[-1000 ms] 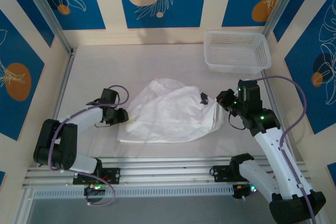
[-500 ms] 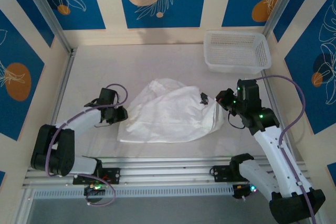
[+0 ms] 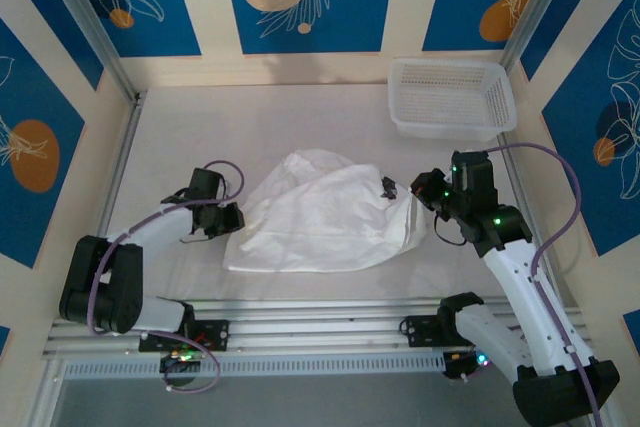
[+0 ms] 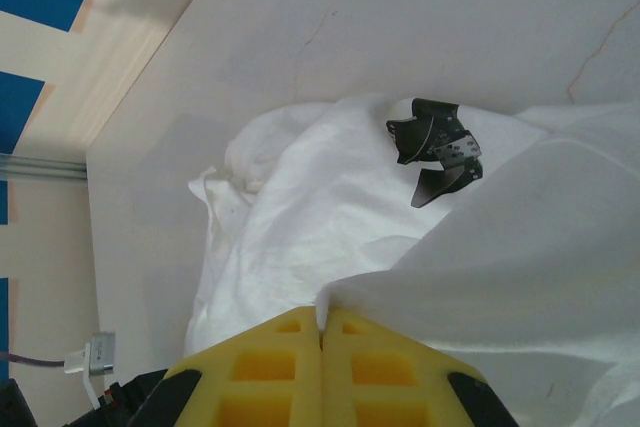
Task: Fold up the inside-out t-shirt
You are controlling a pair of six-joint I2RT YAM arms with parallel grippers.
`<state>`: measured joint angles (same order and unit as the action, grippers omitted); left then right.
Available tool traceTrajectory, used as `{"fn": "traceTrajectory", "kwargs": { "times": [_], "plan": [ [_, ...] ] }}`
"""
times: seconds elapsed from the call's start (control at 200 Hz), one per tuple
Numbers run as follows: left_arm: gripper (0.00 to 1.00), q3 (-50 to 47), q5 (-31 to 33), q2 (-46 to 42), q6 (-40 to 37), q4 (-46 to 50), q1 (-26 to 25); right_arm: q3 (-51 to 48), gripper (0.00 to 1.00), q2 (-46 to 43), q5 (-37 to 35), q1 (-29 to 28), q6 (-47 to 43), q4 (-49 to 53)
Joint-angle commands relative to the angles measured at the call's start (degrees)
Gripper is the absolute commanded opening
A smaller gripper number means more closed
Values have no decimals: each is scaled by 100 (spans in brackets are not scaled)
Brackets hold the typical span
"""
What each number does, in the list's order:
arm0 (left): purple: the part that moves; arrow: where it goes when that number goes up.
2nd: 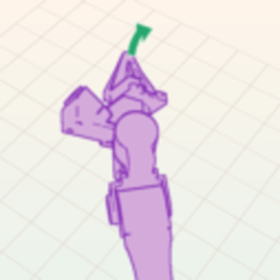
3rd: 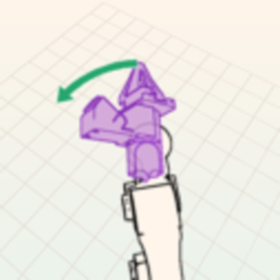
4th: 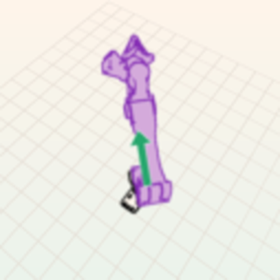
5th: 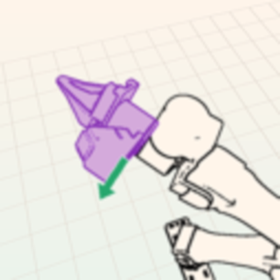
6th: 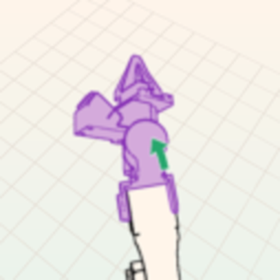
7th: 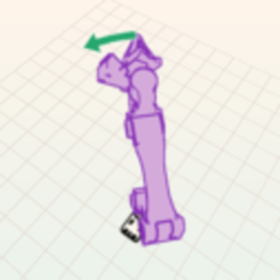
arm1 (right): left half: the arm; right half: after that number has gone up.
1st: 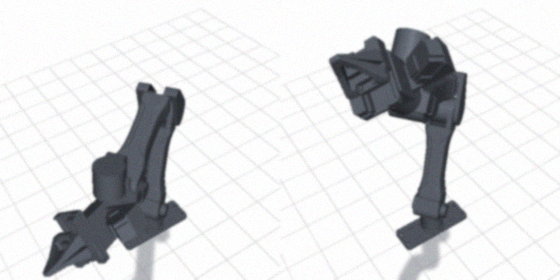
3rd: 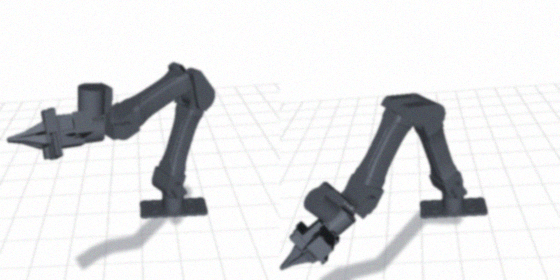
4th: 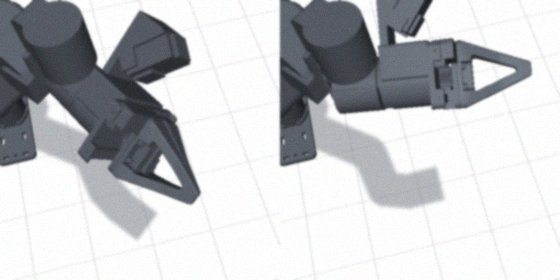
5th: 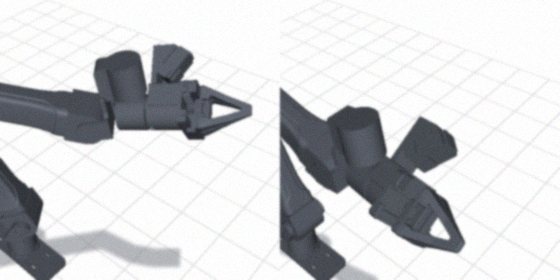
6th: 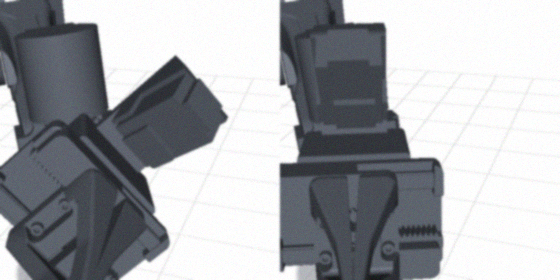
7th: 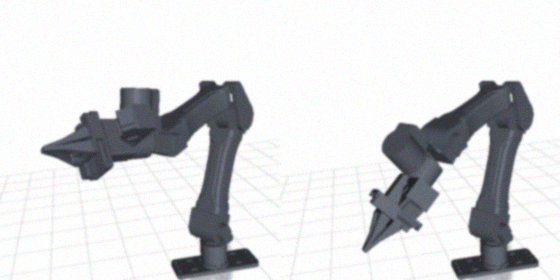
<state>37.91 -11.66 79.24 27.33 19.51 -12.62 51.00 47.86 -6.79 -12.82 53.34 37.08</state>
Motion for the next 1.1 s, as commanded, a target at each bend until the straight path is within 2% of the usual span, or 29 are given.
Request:
{"fn": "traceTrajectory", "kwargs": {
  "times": [0.0, 0.095, 0.2, 0.3, 0.36, 0.415, 0.49, 0.605, 0.66, 0.74, 0.9, 1.09],
  "plan": [
    [0, -31, -38, 4, -26, 130, 41, 67, 0, -13, 134, 22, -34, -34],
    [0, -17, -95, -239, -26, 72, 54, 176, 0, -13, 104, 22, 70, -52],
    [0, 525, -213, -1068, -21, 432, 171, 678, 0, -9, -67, 27, 80, -154],
    [0, 1979, -160, -1642, -144, 867, 452, 1917, 0, 234, -826, 52, -440, -113],
    [0, 3097, -96, -1688, -195, 1046, 693, 3039, 0, 510, -1575, 157, -851, 92],
    [0, 4127, -101, -1627, -198, 1149, 922, 3998, 0, 693, -1915, 331, -1157, 116],
    [0, 5297, -156, -1554, -167, 1105, 1118, 4952, 0, 918, -1859, 420, -1388, -128],
    [0, 6436, -188, -1489, -211, 906, 1139, 5813, 0, 1148, -1152, 417, -1873, -684],
    [0, 6626, -222, -1531, -180, 735, 1139, 6218, 0, 1281, -1000, 417, -1936, -686],
    [0, 6664, -136, -1666, -244, 454, 1139, 6773, 0, 1462, -1160, 418, -2069, -556],
    [0, 6627, 595, -2026, -824, 287, 1139, 7999, 0, 1961, -1709, 417, -2536, -126],
    [0, 6617, 727, -2327, -1204, -26, 1139, 9533, 0, 2639, -1327, 414, -2700, 351]
  ]
}}
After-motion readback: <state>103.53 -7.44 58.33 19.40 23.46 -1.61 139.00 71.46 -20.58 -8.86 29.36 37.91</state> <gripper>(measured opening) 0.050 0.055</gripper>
